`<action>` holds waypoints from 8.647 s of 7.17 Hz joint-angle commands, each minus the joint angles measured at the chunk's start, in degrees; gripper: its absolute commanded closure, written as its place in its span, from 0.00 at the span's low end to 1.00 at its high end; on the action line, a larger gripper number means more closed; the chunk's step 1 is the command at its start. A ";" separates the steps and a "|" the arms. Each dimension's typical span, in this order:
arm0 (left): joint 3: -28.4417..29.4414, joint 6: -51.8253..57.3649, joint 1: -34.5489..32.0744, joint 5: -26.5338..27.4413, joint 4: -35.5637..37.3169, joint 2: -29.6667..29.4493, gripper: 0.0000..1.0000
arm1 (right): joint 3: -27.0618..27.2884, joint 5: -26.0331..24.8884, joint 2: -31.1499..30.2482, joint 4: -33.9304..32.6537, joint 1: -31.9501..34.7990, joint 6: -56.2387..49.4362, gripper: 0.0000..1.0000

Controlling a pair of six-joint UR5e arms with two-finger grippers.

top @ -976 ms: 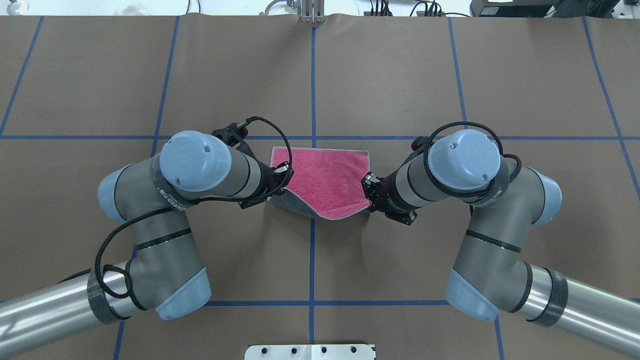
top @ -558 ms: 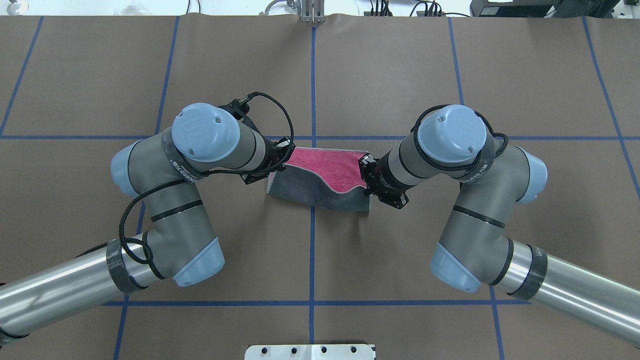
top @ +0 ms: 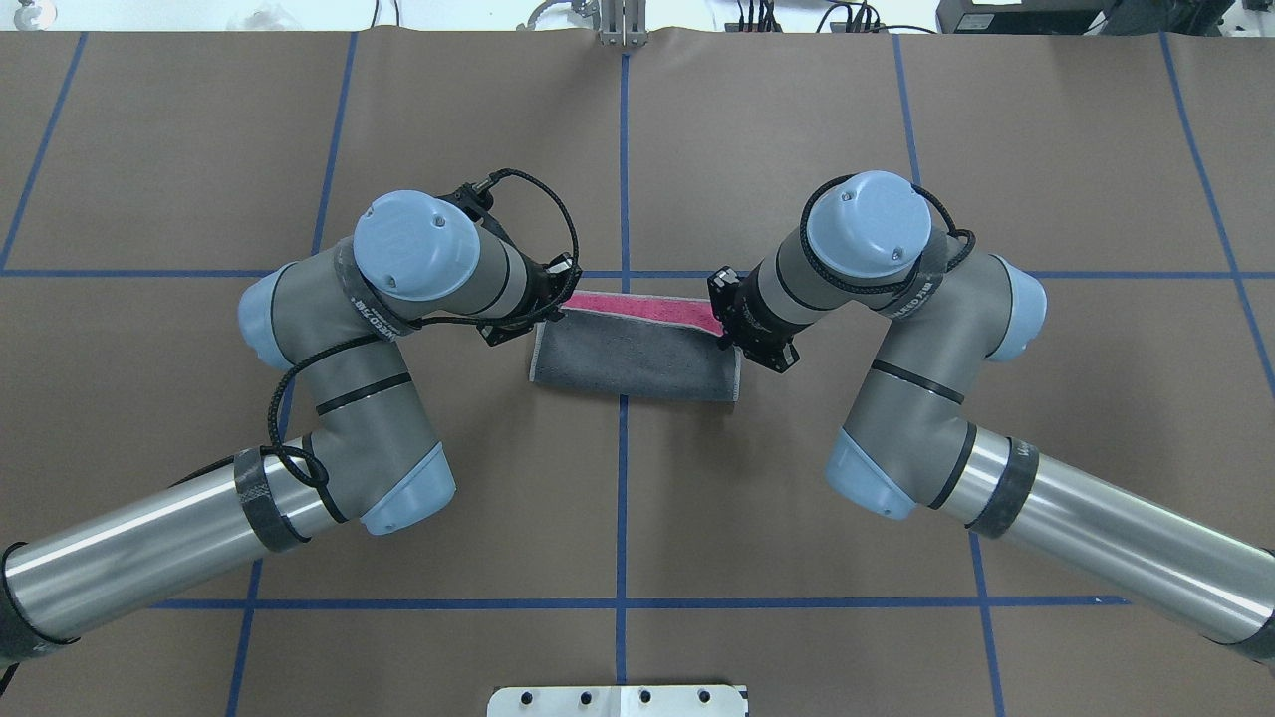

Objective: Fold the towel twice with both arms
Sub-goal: 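Lift the near edge with both grippers and fold it over the far edge, then lower the folded edge onto the far edge and open both grippers, then move the right gripper to the folded strip's end nearest it and grasp, then drag the strip's end toward the robot with the right gripper, rotating it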

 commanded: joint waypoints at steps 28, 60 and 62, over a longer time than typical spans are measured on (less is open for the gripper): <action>4.84 0.30 -2.15 -0.14 -3.39 -0.45 0.23 | -6.78 -0.63 5.34 2.01 3.47 -0.07 0.53; -0.52 -1.81 -5.40 -3.12 -2.95 -0.28 0.11 | 18.95 -9.86 -4.60 -10.72 -14.09 22.13 1.00; -1.57 -1.81 -5.23 -3.13 -2.86 -0.19 0.11 | 21.16 -9.77 -4.60 -10.73 -19.01 23.04 0.85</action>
